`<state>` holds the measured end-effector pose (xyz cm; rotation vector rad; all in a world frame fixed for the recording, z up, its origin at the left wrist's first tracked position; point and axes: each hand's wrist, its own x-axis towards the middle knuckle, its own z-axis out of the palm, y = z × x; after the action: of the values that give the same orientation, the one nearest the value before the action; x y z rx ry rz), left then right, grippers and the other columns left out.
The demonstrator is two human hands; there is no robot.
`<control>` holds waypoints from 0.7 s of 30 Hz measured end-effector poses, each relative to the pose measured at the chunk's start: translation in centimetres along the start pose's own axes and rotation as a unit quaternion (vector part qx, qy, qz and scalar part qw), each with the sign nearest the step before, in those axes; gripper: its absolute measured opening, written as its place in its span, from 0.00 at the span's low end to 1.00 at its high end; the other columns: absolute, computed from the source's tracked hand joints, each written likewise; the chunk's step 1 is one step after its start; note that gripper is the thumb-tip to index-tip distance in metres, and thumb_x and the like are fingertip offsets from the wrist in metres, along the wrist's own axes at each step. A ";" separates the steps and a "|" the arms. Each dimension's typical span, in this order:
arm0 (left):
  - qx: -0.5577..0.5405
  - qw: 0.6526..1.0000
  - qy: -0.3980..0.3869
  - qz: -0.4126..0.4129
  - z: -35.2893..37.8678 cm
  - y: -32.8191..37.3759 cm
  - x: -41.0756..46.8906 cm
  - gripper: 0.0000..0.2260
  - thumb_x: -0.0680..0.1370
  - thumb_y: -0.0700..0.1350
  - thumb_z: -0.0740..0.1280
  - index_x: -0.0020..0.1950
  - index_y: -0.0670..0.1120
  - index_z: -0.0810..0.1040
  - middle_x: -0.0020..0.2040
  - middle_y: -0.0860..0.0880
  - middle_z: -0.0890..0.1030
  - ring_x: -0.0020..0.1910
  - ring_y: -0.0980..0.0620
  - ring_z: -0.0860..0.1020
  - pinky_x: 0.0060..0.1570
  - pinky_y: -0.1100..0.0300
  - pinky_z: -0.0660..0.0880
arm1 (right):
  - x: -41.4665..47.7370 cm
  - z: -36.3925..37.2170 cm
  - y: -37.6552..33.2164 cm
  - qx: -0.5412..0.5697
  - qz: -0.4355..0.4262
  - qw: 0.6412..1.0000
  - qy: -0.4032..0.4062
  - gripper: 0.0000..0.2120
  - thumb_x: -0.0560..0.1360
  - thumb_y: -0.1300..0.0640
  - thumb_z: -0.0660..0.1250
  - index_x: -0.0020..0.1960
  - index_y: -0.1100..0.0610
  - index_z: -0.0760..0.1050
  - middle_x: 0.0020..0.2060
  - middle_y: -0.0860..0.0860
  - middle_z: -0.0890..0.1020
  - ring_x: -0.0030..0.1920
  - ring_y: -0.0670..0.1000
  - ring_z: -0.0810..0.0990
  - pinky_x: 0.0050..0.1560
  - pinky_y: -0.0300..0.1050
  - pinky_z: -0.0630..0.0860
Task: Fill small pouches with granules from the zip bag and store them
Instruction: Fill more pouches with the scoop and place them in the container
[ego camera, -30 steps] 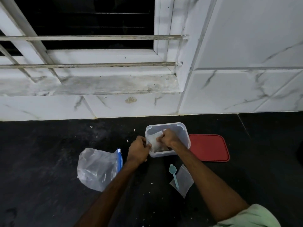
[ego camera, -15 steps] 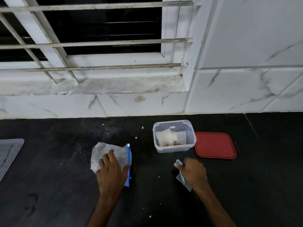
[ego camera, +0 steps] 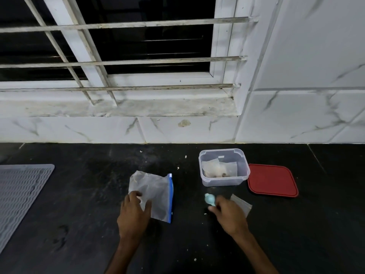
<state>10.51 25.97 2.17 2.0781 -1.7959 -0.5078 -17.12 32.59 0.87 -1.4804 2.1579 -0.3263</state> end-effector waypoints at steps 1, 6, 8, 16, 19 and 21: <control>-0.034 0.999 0.015 -0.018 0.2 -0.2 0.1 0.21 0.76 0.56 0.70 0.64 0.50 0.71 0.60 0.50 0.75 0.58 0.50 0.75 0.48 0.53 0.77 | -0.2 0.1 -1.4 0.067 -0.010 0.997 -0.036 0.09 0.76 0.45 0.66 0.46 0.50 0.73 0.41 0.47 0.81 0.43 0.45 0.80 0.42 0.40 0.74; -0.171 0.964 0.009 -0.202 1.9 -5.4 4.0 0.22 0.77 0.49 0.69 0.68 0.44 0.70 0.65 0.39 0.74 0.64 0.38 0.73 0.61 0.38 0.73 | 1.4 2.3 -7.5 0.390 0.039 0.894 -0.216 0.11 0.76 0.50 0.68 0.56 0.54 0.77 0.52 0.50 0.82 0.53 0.46 0.80 0.50 0.40 0.79; -0.183 0.960 -0.020 -0.210 1.7 -7.0 5.5 0.17 0.80 0.44 0.65 0.68 0.42 0.71 0.64 0.38 0.75 0.63 0.37 0.74 0.63 0.39 0.72 | 2.6 3.5 -8.7 0.426 0.043 0.875 -0.225 0.13 0.76 0.51 0.69 0.57 0.56 0.77 0.54 0.51 0.82 0.55 0.46 0.80 0.52 0.42 0.78; -0.255 0.939 -0.188 -0.136 -0.4 -5.7 6.2 0.05 0.80 0.43 0.65 0.53 0.50 0.79 0.47 0.47 0.84 0.46 0.44 0.83 0.46 0.49 0.80 | 4.7 6.2 -10.4 0.475 0.068 0.861 -0.168 0.02 0.75 0.58 0.70 0.46 0.56 0.81 0.46 0.54 0.85 0.48 0.50 0.84 0.52 0.44 0.80; -0.290 0.934 -0.160 -0.135 -0.2 -5.8 5.8 0.04 0.78 0.41 0.69 0.51 0.48 0.81 0.47 0.47 0.84 0.46 0.45 0.83 0.48 0.48 0.81 | 4.9 5.4 -9.3 0.440 0.055 0.889 -0.115 0.05 0.75 0.59 0.69 0.47 0.61 0.81 0.43 0.56 0.85 0.43 0.49 0.84 0.45 0.39 0.80; -0.295 0.936 -0.140 -0.133 -0.1 -5.9 5.4 0.07 0.76 0.39 0.71 0.53 0.48 0.80 0.48 0.48 0.84 0.48 0.47 0.83 0.49 0.49 0.81 | 5.4 4.7 -8.2 0.424 0.054 0.902 -0.064 0.07 0.75 0.59 0.70 0.46 0.63 0.81 0.43 0.58 0.85 0.43 0.51 0.84 0.45 0.43 0.80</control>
<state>16.39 21.43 -0.84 1.8730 -1.2602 -1.2963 -9.66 24.86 -0.78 -0.8406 1.6280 -0.9526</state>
